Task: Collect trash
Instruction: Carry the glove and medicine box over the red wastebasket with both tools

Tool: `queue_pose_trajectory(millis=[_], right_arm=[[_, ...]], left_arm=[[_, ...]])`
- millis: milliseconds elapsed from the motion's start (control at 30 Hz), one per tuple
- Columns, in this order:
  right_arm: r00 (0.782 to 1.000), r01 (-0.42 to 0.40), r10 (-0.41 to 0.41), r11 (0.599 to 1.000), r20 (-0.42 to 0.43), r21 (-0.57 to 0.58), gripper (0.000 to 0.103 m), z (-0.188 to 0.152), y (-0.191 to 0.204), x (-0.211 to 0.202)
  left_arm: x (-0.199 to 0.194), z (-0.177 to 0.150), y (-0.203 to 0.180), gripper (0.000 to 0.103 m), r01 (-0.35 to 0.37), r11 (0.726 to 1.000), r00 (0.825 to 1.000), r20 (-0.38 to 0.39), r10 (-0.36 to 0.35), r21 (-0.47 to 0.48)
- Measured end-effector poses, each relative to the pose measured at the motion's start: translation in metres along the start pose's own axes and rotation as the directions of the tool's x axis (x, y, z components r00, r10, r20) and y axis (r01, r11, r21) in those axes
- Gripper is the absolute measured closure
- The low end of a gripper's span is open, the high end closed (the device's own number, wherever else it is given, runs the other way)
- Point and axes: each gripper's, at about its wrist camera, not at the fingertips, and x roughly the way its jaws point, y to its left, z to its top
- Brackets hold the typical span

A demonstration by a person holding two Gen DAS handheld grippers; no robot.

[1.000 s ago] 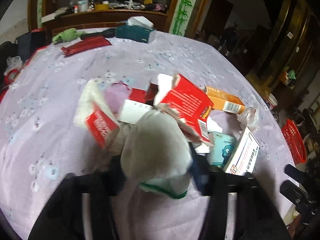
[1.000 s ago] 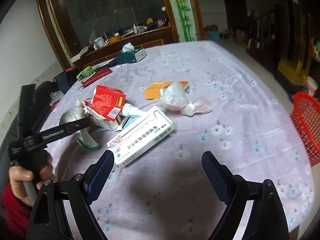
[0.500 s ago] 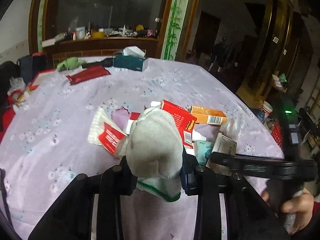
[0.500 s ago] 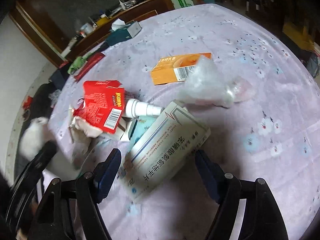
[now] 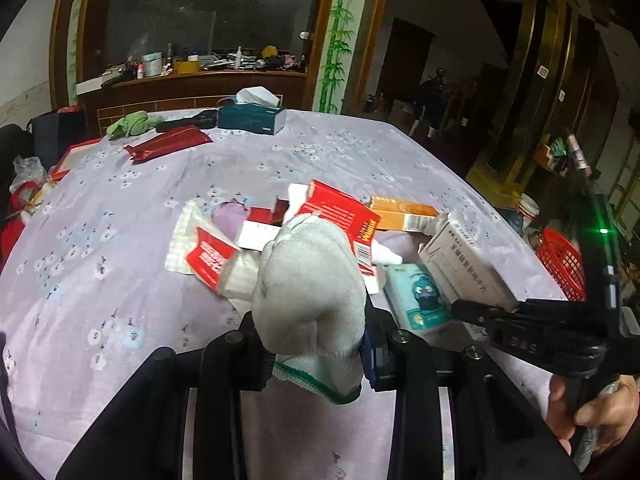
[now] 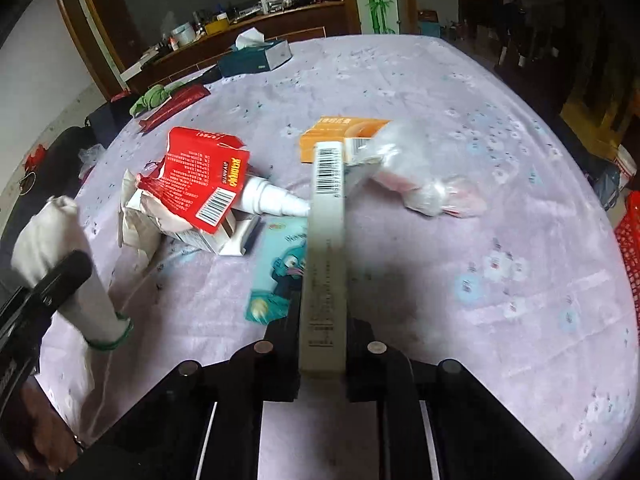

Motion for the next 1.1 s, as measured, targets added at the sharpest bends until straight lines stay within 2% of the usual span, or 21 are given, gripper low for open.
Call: queue_pose_trajectory(millis=[133,333,633,800,1100], right_arm=[[0.999,-0.002,0.003,1.0,0.038,-0.016,0.088,-0.008,-0.007,-0.013],[1.0,-0.011,0.011,0.999,0.004,-0.032,0.088,-0.016,-0.016,-0.011],[1.0,-0.02,0.02,0.999,0.015,-0.046,0.084,-0.021,-0.018,-0.015],[0.998,-0.063,0.063,0.998,0.01,-0.008,0.089,-0.026,-0.028,-0.014],[0.988,-0.125,0.124,0.992,0.096,0.007,0.089,-0.032,-0.039,-0.047]], left_arm=[[0.003,-0.002,-0.014,0.071,0.007,1.0,1.0,-0.01,-0.007,0.025],[0.008,-0.009,-0.034,0.071,0.013,0.998,0.999,-0.032,-0.011,0.062],[0.014,-0.014,-0.049,0.071,0.0,0.995,0.999,-0.046,0.005,0.102],[0.017,-0.014,-0.057,0.071,-0.012,0.992,0.999,-0.047,0.018,0.124],[0.019,-0.012,-0.077,0.071,-0.017,0.986,0.999,-0.038,0.024,0.167]])
